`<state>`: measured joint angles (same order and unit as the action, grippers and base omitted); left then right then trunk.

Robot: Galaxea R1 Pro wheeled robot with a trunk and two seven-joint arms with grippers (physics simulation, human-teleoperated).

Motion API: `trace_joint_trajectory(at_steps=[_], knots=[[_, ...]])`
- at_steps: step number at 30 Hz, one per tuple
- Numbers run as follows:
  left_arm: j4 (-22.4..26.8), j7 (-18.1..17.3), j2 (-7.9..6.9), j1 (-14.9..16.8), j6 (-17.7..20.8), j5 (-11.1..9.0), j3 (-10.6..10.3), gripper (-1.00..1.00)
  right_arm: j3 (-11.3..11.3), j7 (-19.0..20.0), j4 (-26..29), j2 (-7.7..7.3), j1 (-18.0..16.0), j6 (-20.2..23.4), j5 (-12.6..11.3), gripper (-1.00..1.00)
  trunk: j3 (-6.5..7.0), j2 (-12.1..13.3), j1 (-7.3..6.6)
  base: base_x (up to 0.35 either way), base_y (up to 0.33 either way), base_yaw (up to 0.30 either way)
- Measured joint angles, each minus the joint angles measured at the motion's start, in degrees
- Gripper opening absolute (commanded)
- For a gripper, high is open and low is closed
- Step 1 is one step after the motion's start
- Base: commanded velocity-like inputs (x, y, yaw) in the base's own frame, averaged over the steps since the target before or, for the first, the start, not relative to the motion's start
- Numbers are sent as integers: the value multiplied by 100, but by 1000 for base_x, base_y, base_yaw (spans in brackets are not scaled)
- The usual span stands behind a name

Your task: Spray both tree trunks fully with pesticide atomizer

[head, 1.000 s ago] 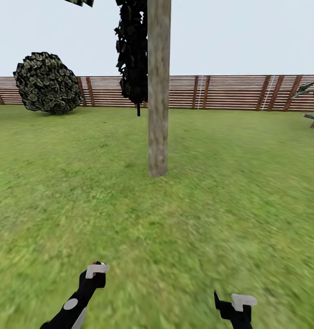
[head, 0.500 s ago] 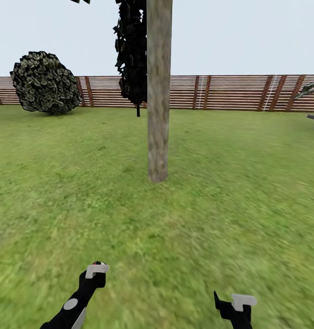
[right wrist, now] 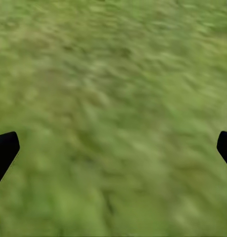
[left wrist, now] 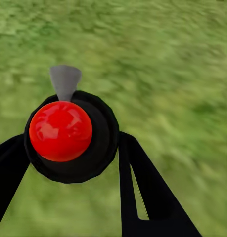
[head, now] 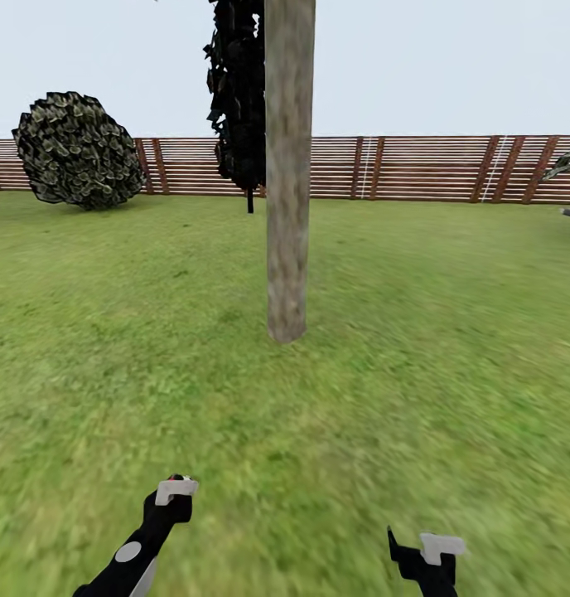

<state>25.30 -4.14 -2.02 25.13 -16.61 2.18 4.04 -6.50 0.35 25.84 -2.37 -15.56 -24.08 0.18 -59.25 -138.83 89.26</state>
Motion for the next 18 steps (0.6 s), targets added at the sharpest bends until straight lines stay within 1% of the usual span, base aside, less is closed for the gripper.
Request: trace_joint_trajectory(at_steps=[18], knots=[[0, 0, 0, 0, 0, -1, 0, -100, 0, 0, 0, 0, 0, 8, 7, 100, 0, 0, 0, 340, 0, 0]])
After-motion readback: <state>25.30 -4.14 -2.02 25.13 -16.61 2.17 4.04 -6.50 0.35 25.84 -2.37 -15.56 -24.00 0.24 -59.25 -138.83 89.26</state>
